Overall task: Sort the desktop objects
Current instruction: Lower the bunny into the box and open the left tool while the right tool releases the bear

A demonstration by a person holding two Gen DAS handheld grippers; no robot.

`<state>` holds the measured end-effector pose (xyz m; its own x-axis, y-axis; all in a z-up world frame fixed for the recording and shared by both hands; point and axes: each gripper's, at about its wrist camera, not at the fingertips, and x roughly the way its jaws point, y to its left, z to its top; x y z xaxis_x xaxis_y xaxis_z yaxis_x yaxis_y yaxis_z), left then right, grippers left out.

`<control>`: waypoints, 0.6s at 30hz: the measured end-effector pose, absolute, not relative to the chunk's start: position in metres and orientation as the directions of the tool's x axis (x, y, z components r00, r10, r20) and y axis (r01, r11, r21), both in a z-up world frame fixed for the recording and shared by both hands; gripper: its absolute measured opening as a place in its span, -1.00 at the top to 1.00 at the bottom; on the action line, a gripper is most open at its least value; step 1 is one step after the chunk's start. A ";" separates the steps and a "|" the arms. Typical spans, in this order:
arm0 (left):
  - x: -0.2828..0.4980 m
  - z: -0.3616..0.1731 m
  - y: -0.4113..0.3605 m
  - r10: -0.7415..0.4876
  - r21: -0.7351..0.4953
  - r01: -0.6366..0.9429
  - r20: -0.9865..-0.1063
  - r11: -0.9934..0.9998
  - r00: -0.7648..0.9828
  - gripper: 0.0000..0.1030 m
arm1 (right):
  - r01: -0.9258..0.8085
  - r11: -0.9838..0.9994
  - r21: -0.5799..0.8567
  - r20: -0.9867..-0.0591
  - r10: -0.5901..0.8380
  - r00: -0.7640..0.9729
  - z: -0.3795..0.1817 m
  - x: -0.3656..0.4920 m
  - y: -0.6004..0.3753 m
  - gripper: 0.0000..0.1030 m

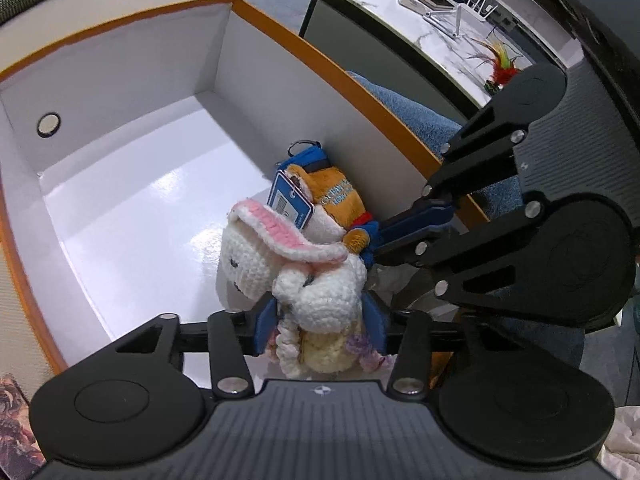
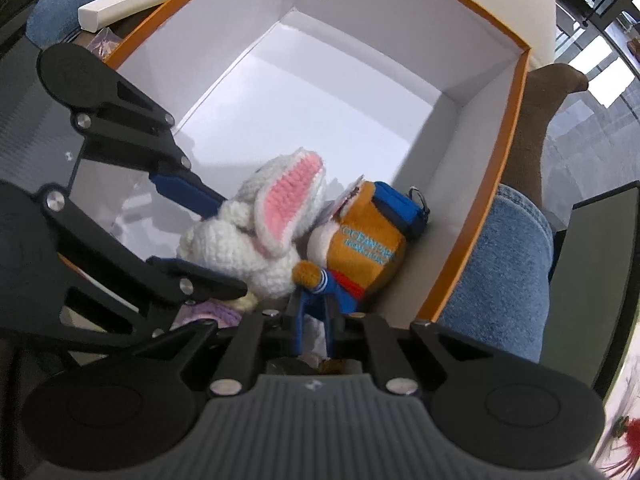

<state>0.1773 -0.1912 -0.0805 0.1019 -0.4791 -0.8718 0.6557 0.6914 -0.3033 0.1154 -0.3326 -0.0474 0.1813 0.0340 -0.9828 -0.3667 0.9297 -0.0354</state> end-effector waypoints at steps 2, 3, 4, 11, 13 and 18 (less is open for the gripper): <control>0.176 -0.077 -0.189 -0.481 -0.300 0.652 -0.869 0.697 0.113 -0.16 | -0.359 0.932 -0.042 -0.981 0.030 0.193 -0.043 0.113 -0.333 0.79; 0.174 -0.073 -0.188 -0.482 -0.296 0.650 -0.867 0.700 0.124 -0.16 | -0.354 0.934 -0.043 -0.979 0.032 0.201 -0.040 0.112 -0.333 0.79; 0.173 -0.070 -0.186 -0.486 -0.294 0.650 -0.864 0.701 0.133 -0.16 | -0.347 0.937 -0.044 -0.976 0.033 0.213 -0.037 0.110 -0.334 0.79; 0.149 -0.021 -0.148 -0.549 -0.290 0.631 -0.795 0.719 0.259 -0.16 | -0.289 0.955 -0.058 -0.938 0.048 0.344 0.001 0.086 -0.331 0.78; 0.140 -0.004 -0.131 -0.560 -0.285 0.625 -0.772 0.727 0.299 -0.16 | -0.281 0.959 -0.028 -0.914 0.089 0.395 0.013 0.078 -0.323 0.78; 0.117 0.029 -0.084 -0.499 -0.212 0.557 -0.750 0.803 0.434 -0.16 | -0.302 0.953 0.037 -0.820 0.202 0.536 0.029 0.048 -0.299 0.76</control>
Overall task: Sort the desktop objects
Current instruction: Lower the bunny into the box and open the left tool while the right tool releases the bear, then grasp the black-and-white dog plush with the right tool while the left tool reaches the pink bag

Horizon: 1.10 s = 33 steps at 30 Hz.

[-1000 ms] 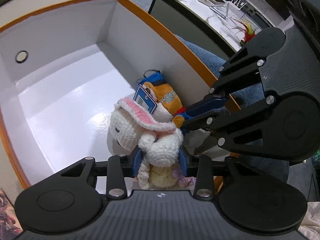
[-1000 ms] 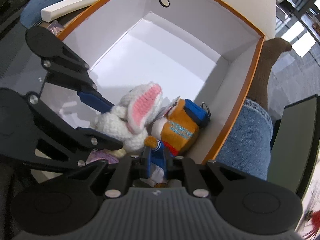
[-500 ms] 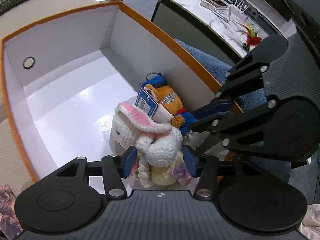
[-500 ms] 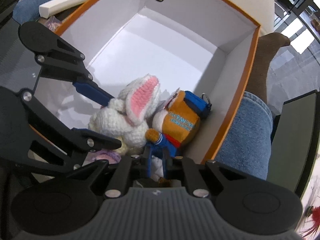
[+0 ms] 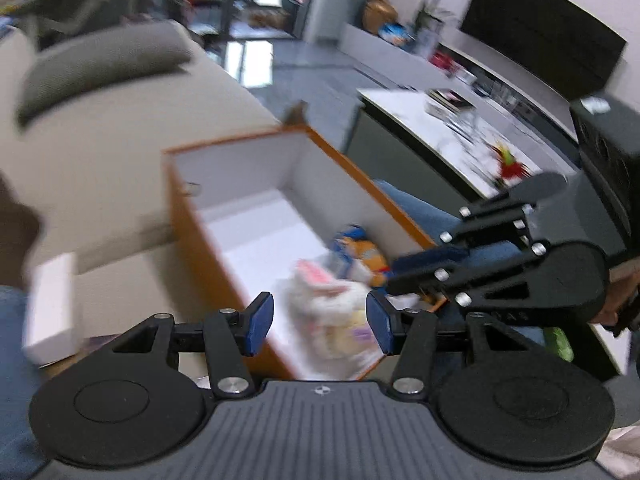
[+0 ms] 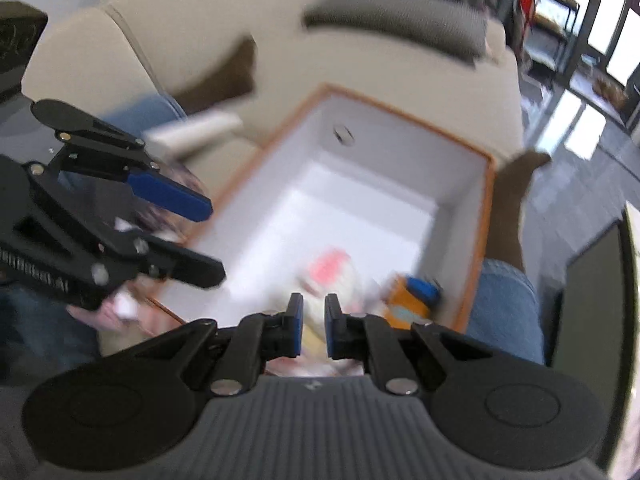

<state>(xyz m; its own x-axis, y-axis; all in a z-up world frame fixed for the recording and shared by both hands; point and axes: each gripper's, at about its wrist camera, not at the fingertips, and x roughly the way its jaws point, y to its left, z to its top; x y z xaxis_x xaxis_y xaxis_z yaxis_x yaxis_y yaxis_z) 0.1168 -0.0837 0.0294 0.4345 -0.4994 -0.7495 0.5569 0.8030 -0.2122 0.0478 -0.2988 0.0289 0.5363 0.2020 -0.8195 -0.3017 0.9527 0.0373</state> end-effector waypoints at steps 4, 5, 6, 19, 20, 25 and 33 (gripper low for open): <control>0.104 0.036 -0.049 -0.410 -0.177 0.455 -0.770 0.873 0.488 -0.16 | -0.359 0.930 0.073 -0.780 0.278 0.561 0.035 0.036 -0.265 0.63; 0.100 0.035 -0.040 -0.389 -0.173 0.426 -0.778 0.888 0.493 -0.16 | -0.379 0.922 0.081 -0.774 0.298 0.559 0.034 0.032 -0.255 0.64; 0.097 0.033 -0.031 -0.371 -0.174 0.400 -0.788 0.900 0.492 -0.16 | -0.393 0.916 0.086 -0.769 0.311 0.558 0.034 0.028 -0.245 0.64; 0.064 0.001 0.048 -0.236 -0.210 0.108 -0.847 0.972 0.476 -0.16 | -0.521 0.852 0.059 -0.828 0.333 0.451 0.007 0.032 -0.161 0.19; 0.063 0.001 0.053 -0.230 -0.210 0.094 -0.847 0.973 0.479 -0.16 | -0.533 0.845 0.044 -0.841 0.319 0.436 0.009 0.034 -0.160 0.17; 0.067 -0.004 0.064 -0.223 -0.218 0.064 -0.867 0.974 0.445 -0.16 | -0.579 0.815 0.022 -0.900 0.268 0.344 0.006 0.068 -0.158 -0.03; 0.073 -0.018 0.053 -0.283 -0.293 0.023 -0.896 0.956 0.343 -0.16 | -0.703 0.711 -0.013 -0.963 0.181 0.200 -0.012 0.113 -0.140 -0.10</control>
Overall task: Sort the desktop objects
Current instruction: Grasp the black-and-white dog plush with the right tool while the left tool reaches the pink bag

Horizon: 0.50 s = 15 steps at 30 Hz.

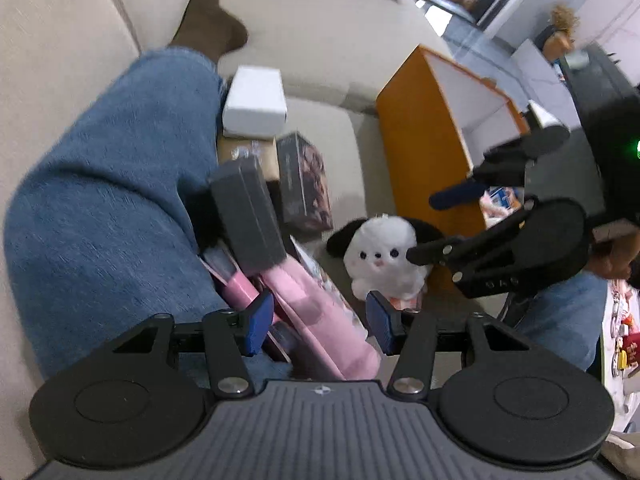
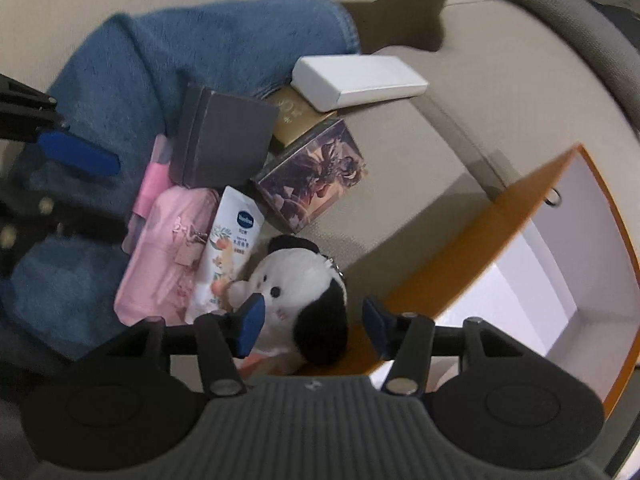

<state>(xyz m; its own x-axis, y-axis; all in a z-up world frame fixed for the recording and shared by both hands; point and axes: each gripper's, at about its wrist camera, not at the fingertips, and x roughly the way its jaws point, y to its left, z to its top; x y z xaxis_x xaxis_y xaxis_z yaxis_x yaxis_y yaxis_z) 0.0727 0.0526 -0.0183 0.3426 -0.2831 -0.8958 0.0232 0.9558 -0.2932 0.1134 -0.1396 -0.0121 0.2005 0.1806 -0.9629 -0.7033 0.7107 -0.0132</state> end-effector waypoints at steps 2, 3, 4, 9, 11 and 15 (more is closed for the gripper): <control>0.075 -0.026 0.047 -0.290 -0.301 0.012 -0.907 0.954 0.305 -0.16 | -0.740 0.672 -0.003 -0.973 0.168 0.157 -0.016 0.122 -0.134 -0.11; 0.077 -0.029 0.044 -0.287 -0.298 0.005 -0.913 0.954 0.292 -0.16 | -0.755 0.655 0.009 -0.979 0.161 0.128 -0.020 0.125 -0.132 -0.11; 0.078 -0.033 0.042 -0.281 -0.293 -0.002 -0.918 0.956 0.281 -0.17 | -0.767 0.642 0.021 -0.983 0.152 0.100 -0.024 0.131 -0.129 -0.11; 0.082 -0.047 0.036 -0.273 -0.289 -0.038 -0.935 0.957 0.228 -0.18 | -0.820 0.570 0.054 -0.994 0.111 0.012 -0.038 0.140 -0.122 -0.26; 0.084 -0.051 0.034 -0.268 -0.285 -0.052 -0.940 0.957 0.210 -0.18 | -0.839 0.539 0.074 -0.994 0.106 -0.019 -0.040 0.140 -0.118 -0.45; 0.086 -0.062 0.031 -0.255 -0.273 -0.074 -0.948 0.959 0.189 -0.18 | -0.886 0.461 0.050 -0.997 0.069 -0.020 -0.047 0.131 -0.111 -0.45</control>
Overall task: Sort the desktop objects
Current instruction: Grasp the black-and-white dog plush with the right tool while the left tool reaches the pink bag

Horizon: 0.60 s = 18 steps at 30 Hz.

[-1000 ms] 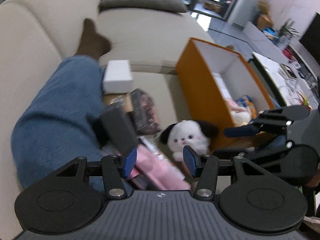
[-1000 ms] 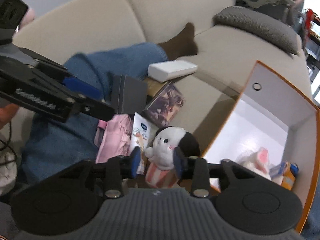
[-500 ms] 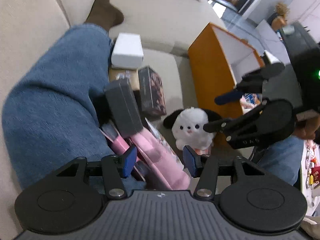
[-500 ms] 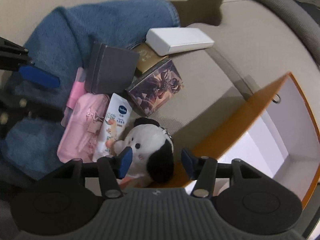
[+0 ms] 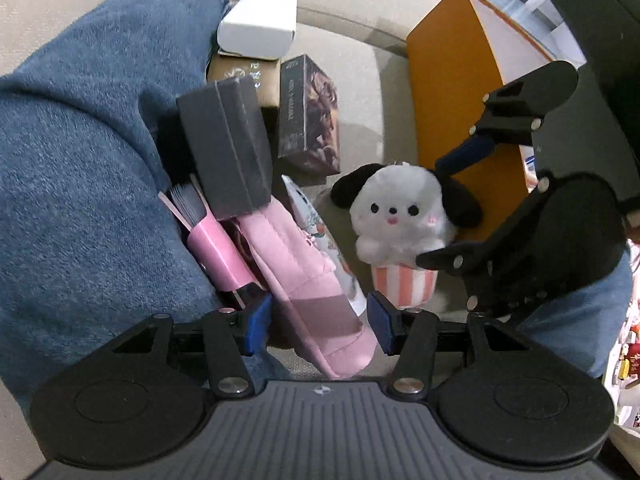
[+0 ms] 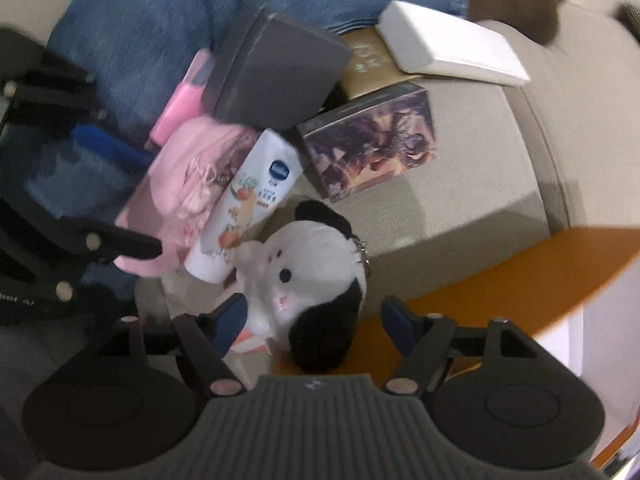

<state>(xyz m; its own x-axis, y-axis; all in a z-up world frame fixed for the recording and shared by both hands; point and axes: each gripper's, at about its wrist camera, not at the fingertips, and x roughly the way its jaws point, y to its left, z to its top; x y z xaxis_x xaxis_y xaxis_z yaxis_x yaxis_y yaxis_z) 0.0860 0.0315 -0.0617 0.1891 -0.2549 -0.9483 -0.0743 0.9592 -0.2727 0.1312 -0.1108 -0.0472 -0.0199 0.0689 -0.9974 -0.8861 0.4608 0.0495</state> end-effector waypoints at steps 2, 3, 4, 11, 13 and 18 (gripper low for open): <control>0.085 -0.062 0.030 -0.252 -0.271 -0.076 -0.948 0.960 0.193 -0.18 | -0.899 0.436 0.044 -0.999 0.044 -0.028 -0.055 0.127 -0.107 -0.41; 0.085 -0.062 0.030 -0.251 -0.270 -0.077 -0.948 0.960 0.195 -0.18 | -0.907 0.419 0.031 -0.999 0.031 -0.020 -0.058 0.125 -0.105 -0.41; 0.084 -0.062 0.030 -0.252 -0.271 -0.078 -0.947 0.959 0.198 -0.18 | -0.911 0.411 0.032 -0.999 0.027 -0.022 -0.061 0.124 -0.104 -0.42; 0.076 -0.061 0.035 -0.262 -0.288 -0.095 -0.940 0.953 0.221 0.06 | -0.865 0.491 0.101 -0.991 0.130 -0.041 -0.060 0.128 -0.111 -0.21; 0.073 -0.060 0.038 -0.270 -0.298 -0.095 -0.934 0.950 0.233 0.11 | -0.855 0.510 0.097 -0.988 0.153 -0.020 -0.055 0.125 -0.115 -0.15; 0.063 -0.054 0.039 -0.271 -0.298 -0.060 -0.922 0.953 0.276 0.22 | -0.840 0.539 0.060 -0.985 0.169 0.039 -0.041 0.112 -0.123 -0.09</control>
